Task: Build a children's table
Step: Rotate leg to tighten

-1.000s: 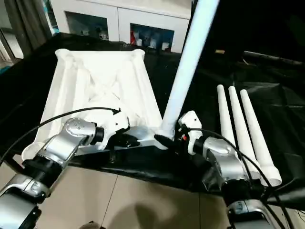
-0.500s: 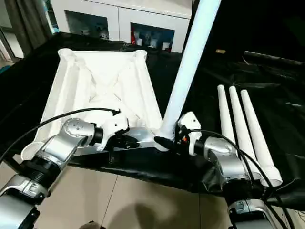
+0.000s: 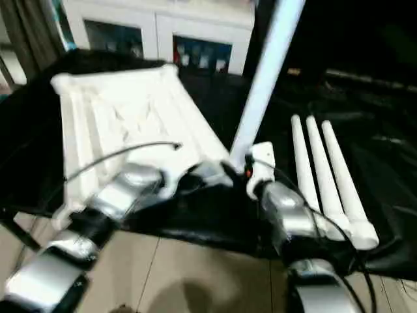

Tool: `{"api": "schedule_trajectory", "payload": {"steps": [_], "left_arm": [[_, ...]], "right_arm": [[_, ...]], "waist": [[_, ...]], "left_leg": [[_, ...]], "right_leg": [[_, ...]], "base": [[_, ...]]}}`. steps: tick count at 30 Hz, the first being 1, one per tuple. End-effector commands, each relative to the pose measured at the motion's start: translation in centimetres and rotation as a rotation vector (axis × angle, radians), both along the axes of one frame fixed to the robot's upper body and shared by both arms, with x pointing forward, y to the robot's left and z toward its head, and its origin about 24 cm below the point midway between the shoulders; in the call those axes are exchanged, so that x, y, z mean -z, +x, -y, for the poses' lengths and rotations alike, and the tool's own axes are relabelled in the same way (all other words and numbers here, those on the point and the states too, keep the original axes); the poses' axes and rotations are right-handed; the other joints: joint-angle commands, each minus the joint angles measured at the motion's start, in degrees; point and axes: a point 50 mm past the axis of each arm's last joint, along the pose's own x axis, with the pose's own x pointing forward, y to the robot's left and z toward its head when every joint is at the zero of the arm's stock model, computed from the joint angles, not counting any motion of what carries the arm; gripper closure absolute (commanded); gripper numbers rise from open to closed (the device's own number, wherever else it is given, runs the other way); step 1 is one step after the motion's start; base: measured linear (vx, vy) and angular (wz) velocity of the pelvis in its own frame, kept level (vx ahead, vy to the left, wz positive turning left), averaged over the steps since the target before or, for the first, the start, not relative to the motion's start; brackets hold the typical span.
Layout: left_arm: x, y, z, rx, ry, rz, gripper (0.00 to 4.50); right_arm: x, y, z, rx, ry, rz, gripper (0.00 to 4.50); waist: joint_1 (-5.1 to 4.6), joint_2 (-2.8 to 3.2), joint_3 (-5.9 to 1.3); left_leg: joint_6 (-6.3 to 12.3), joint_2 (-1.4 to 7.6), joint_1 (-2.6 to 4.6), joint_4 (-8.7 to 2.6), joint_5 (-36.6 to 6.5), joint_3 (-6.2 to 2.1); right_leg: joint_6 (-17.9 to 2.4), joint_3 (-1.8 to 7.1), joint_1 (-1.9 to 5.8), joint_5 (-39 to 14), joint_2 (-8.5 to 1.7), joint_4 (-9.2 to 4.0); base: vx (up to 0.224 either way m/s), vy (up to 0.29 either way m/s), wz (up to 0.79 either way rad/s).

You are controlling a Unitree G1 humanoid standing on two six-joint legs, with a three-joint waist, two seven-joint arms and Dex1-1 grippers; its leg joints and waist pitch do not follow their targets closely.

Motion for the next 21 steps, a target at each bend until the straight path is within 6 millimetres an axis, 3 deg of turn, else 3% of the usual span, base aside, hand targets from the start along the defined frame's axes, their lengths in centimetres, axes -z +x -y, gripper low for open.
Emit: {"api": "schedule_trajectory", "payload": {"steps": [1,3,7,9,13,18,19,21], "left_arm": [[-0.5,0.4,0.8,-0.057,-0.014,0.015,4.5],[-0.6,0.4,1.4,-0.052,0.003,0.03,4.5],[-0.4,0.3,1.8,-0.032,0.027,0.041,4.5],[-0.2,0.3,1.5,-0.026,0.047,0.044,4.5],[0.2,0.1,0.3,0.023,0.046,0.02,4.5],[0.5,-0.3,-0.9,0.078,0.043,-0.02,4.5],[0.9,-0.9,-2.5,0.152,0.061,-0.062,4.5],[0.9,-1.2,-3.5,0.181,0.059,-0.092,4.5]], "right_arm": [[2.4,-0.8,0.0,0.105,0.005,-0.139,1.77],[2.4,-0.6,-1.0,0.092,-0.032,-0.136,1.77],[1.9,-0.5,-2.5,0.019,-0.009,-0.09,1.77],[1.7,-0.4,-2.6,0.012,0.018,-0.074,1.21],[0.8,-0.1,-2.2,-0.06,0.002,-0.03,0.97],[0.0,0.0,-1.2,-0.139,-0.007,0.008,0.87],[-0.7,-0.2,0.1,-0.222,-0.031,0.032,0.87],[-1.0,-0.5,0.8,-0.299,-0.043,0.04,0.87]], "waist": [[0.06,0.19,-3.43],[0.01,0.36,-3.61],[-0.01,0.28,-3.6],[0.02,0.18,-3.46],[-0.21,0.1,-3.4],[-0.12,0.06,-3.54],[0.0,0.01,-3.54],[0.13,0.18,-3.39]], "left_leg": [[1.07,1.95,0.09,-4.08,-6.97,-0.67],[1.85,1.84,0.0,-3.91,-5.54,-0.65],[2.98,1.89,0.05,-3.85,-5.47,-0.56],[3.37,1.91,0.04,-3.93,-6.59,-0.53],[3.34,1.97,-0.14,-4.09,-7.64,-0.65],[4.38,1.99,-0.17,-3.86,-5.12,-0.59],[5.01,2.12,-0.09,-3.84,-4.85,-0.63],[5.46,2.17,0.01,-3.79,-5.26,-0.44]], "right_leg": [[-11.13,3.5,2.53,-6.95,-4.07,-4.93],[-11.76,3.4,2.69,-2.65,-3.93,-4.49],[-12.57,3.4,2.81,-0.38,-3.99,-4.44],[-12.55,3.39,2.79,-2.19,-4.09,-4.7],[-12.05,3.38,2.92,-4.66,-4.09,-4.91],[-13.22,3.38,3.03,-0.79,-4.1,-4.42],[-13.71,3.33,3.1,-0.42,-4.19,-4.37],[-13.94,3.41,2.91,-0.63,-4.11,-4.45]], "base": [[0.0,0.0,0.0],[0.0,0.0,0.0],[0.0,0.0,0.0],[0.0,0.0,0.0],[0.0,0.0,0.0],[0.0,0.0,0.0],[0.0,0.0,0.0],[0.0,0.0,0.0]]}}
